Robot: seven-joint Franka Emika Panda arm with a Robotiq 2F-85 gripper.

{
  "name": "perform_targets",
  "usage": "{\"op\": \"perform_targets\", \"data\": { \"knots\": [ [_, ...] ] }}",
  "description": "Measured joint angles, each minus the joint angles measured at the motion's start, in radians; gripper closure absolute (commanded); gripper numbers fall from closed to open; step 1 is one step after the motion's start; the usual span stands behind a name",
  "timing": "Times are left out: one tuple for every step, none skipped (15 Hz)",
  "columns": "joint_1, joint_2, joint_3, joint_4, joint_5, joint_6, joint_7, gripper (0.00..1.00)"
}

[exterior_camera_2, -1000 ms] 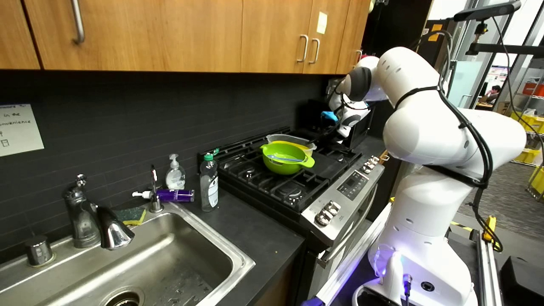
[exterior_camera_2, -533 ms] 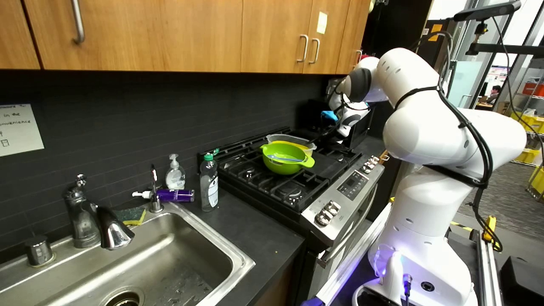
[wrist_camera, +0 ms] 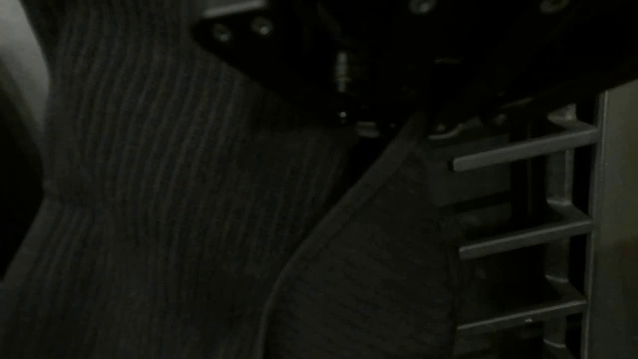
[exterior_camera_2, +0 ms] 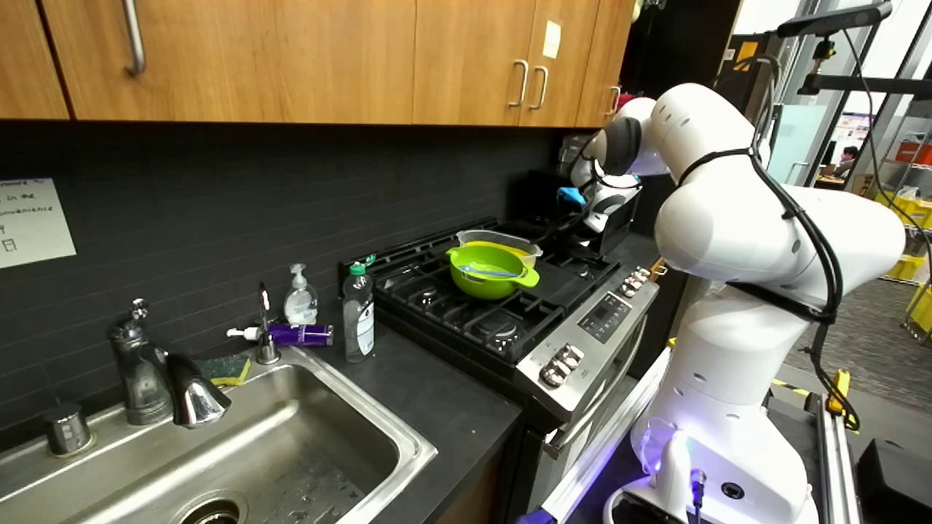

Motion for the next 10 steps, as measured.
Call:
{"op": "perform_targets", "data": {
  "knots": [
    [-0.017, -0.001, 0.005, 0.004, 0.005, 0.003, 0.000, 0.99],
    [-0.033, -0.002, 0.007, 0.005, 0.021, 0.005, -0.004, 0.99],
    [-0.048, -0.004, 0.008, 0.005, 0.043, 0.008, -0.013, 0.99],
    [-0.062, -0.006, 0.008, 0.006, 0.063, 0.010, -0.022, 0.99],
    [-0.073, -0.008, 0.008, 0.005, 0.082, 0.012, -0.032, 0.99],
    [-0.083, -0.010, 0.008, 0.005, 0.097, 0.015, -0.040, 0.99],
    [-0.090, -0.012, 0.009, 0.005, 0.111, 0.019, -0.045, 0.99],
    [-0.095, -0.014, 0.009, 0.005, 0.122, 0.022, -0.051, 0.99],
    [-0.099, -0.016, 0.009, 0.005, 0.132, 0.025, -0.056, 0.99],
    [-0.101, -0.018, 0.009, 0.004, 0.140, 0.031, -0.059, 0.99]
  ]
}}
